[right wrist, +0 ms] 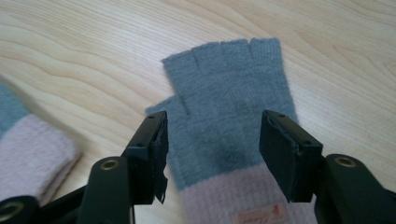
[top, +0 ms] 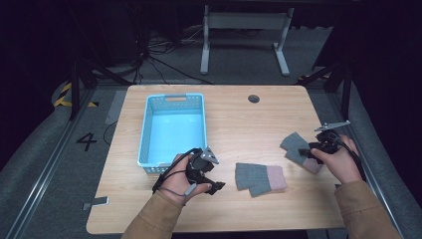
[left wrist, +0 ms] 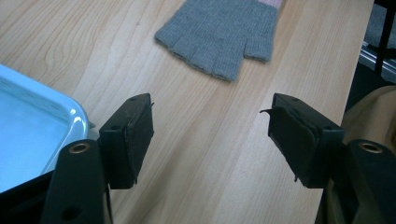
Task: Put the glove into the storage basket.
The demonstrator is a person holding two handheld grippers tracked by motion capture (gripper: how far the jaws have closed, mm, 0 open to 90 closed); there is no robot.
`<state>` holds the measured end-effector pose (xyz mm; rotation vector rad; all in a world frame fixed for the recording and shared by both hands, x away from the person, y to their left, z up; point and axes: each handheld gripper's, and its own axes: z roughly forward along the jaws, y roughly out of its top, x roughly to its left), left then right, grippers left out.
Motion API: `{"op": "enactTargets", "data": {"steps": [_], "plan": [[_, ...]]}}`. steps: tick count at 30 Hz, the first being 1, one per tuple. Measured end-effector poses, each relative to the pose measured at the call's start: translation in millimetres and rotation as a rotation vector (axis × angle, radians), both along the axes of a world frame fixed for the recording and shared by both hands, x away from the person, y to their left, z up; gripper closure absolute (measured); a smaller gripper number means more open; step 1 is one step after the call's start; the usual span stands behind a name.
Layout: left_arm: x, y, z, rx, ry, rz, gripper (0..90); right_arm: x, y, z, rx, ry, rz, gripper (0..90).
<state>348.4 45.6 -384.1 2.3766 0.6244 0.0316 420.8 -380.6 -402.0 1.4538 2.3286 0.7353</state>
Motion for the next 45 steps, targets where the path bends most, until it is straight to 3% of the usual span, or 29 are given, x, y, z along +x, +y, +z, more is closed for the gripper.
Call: {"op": "enactTargets", "data": {"steps": [11,17,24,28,37,45], "plan": [[1.1,1.4,-0.2,-0.003,0.007,0.000,31.7,25.6,-0.8,-17.9,-0.022,0.051,-0.033,37.6],[1.2,1.7,-0.5,-0.007,0.008,0.003,31.6,28.2,-0.9,-26.6,-0.049,0.084,-0.033,35.1],[0.3,0.4,-0.4,-0.005,0.005,0.000,31.6,28.1,1.9,-30.3,-0.071,0.085,-0.037,37.1],[0.8,-0.2,-1.1,0.003,0.004,-0.006,31.6,29.3,2.9,-29.0,-0.077,0.098,-0.048,45.0],[-0.2,0.1,-0.3,-0.005,0.004,-0.001,31.6,30.3,8.7,-25.9,-0.071,0.122,-0.031,74.5],[-0.2,0.6,0.2,-0.006,0.003,0.001,31.5,30.3,8.9,-25.9,-0.063,0.121,-0.036,77.4]]}}
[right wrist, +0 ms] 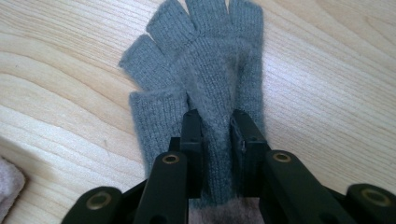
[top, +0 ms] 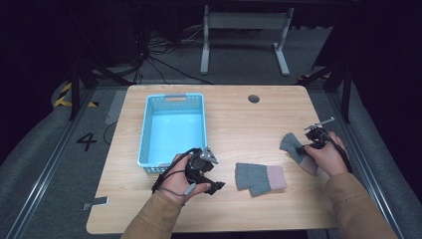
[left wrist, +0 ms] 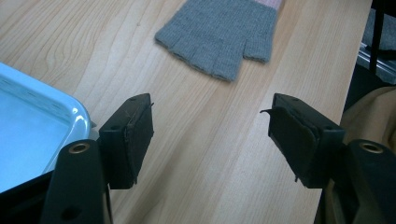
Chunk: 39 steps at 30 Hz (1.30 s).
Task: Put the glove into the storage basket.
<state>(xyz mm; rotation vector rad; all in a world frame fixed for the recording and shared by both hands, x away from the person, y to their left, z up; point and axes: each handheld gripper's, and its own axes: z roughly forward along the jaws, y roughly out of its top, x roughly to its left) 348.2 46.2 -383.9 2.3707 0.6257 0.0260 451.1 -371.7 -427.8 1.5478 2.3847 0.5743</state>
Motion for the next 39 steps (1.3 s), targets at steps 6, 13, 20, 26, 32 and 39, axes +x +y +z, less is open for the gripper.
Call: {"op": "enactTargets", "data": {"steps": [6,13,20,26,32,39], "plan": [[0.2,1.0,0.7,-0.002,-0.001,0.002,31.6,-0.8,-2.2,2.5,0.014,-0.006,-0.003,78.2],[0.2,0.7,0.6,-0.002,0.000,0.001,31.5,-8.7,-4.7,20.9,0.051,-0.045,0.010,78.4],[-0.7,1.0,2.0,-0.004,-0.005,0.002,31.6,-16.8,-0.2,42.6,0.065,-0.083,0.040,78.3],[-1.0,0.9,2.1,-0.003,-0.004,0.001,31.5,-24.4,5.8,61.4,0.080,-0.113,0.070,78.2],[-1.2,1.3,2.9,-0.003,-0.009,0.001,31.5,-30.2,13.4,76.3,0.092,-0.133,0.106,77.9],[-1.5,1.1,3.2,-0.005,-0.009,0.000,31.5,-39.8,30.8,87.0,0.103,-0.139,0.196,77.3]]}}
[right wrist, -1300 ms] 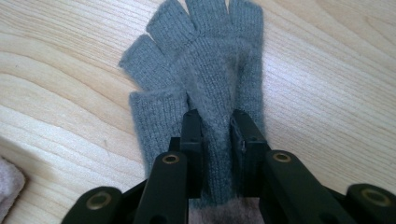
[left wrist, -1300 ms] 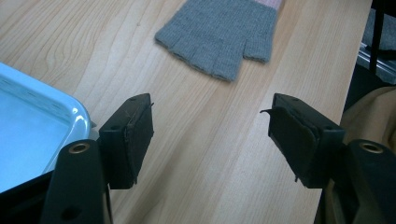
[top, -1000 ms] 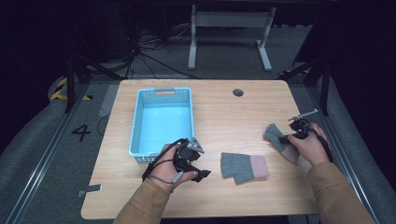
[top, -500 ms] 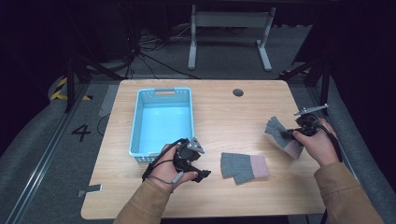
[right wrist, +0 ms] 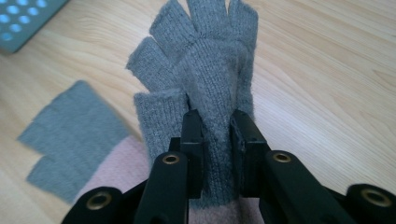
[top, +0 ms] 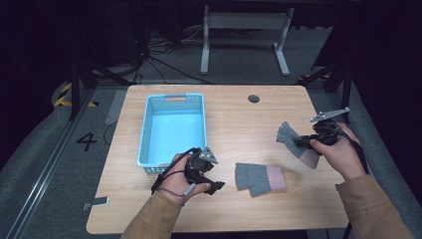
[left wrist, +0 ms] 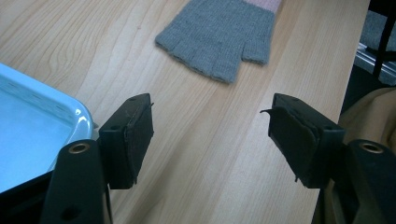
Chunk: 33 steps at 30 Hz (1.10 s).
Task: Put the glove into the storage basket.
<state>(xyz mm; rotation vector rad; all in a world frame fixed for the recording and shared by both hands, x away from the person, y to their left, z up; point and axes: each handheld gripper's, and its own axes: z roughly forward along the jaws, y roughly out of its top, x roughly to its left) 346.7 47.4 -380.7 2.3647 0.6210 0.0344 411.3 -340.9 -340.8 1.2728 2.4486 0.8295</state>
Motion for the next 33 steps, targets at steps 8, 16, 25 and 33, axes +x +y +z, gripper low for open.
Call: {"op": "enactTargets", "data": {"steps": [8,16,25,33], "plan": [[-0.3,-0.2,0.2,0.000,0.001,-0.001,31.5,-12.7,25.7,3.0,-0.008,-0.004,0.126,77.0],[-0.4,-0.2,0.2,0.001,0.001,-0.001,31.4,-23.4,49.2,0.7,-0.004,-0.011,0.249,77.0],[-0.3,-0.4,0.3,0.004,-0.002,-0.006,31.5,-29.5,66.2,-2.5,-0.015,-0.008,0.334,76.8],[-0.6,-1.4,-0.2,0.002,0.002,-0.006,31.3,-31.9,76.6,-10.5,0.000,0.000,0.382,76.5]]}}
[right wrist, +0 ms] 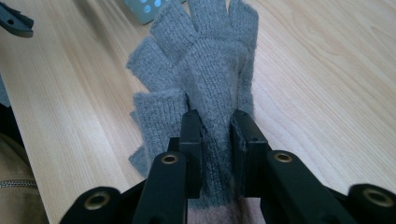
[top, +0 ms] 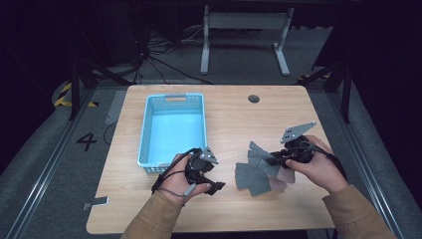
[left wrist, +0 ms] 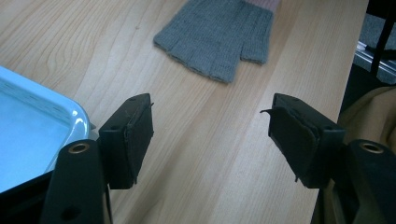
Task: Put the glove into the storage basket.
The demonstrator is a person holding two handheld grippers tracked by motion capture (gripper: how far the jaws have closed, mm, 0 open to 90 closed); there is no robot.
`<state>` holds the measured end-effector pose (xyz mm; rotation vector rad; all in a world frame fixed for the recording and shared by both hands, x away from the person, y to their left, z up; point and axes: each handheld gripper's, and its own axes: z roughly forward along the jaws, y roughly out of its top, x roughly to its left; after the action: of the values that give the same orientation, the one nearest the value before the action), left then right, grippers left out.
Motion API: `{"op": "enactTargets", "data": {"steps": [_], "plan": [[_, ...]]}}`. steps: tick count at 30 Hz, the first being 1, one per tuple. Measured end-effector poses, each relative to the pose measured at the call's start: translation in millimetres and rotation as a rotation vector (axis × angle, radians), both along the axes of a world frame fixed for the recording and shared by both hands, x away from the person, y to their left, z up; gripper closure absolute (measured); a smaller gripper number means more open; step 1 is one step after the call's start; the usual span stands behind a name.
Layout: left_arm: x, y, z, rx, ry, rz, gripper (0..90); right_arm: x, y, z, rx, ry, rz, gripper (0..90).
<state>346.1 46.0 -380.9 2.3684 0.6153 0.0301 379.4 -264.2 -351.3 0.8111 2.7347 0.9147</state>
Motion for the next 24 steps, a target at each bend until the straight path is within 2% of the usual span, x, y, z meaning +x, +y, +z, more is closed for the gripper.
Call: {"op": "enactTargets", "data": {"steps": [5,12,16,22,24], "plan": [[-0.5,-2.8,-0.6,-0.028,0.008,0.002,31.3,-0.5,8.1,-11.3,-0.014,0.012,0.028,76.3],[-0.7,-7.2,-3.5,-0.031,-0.009,-0.010,32.6,0.5,19.2,-24.4,-0.071,0.023,0.068,76.3],[-0.7,-8.7,-5.9,0.003,0.002,-0.028,35.1,1.8,23.1,-29.4,-0.095,0.022,0.084,76.3],[-0.4,-9.7,-8.2,0.027,0.012,-0.035,37.3,1.3,27.0,-39.9,-0.121,0.031,0.094,76.1],[-0.8,-10.1,-9.1,0.027,0.030,-0.044,40.3,1.2,27.9,-44.3,-0.130,0.029,0.095,75.8]]}}
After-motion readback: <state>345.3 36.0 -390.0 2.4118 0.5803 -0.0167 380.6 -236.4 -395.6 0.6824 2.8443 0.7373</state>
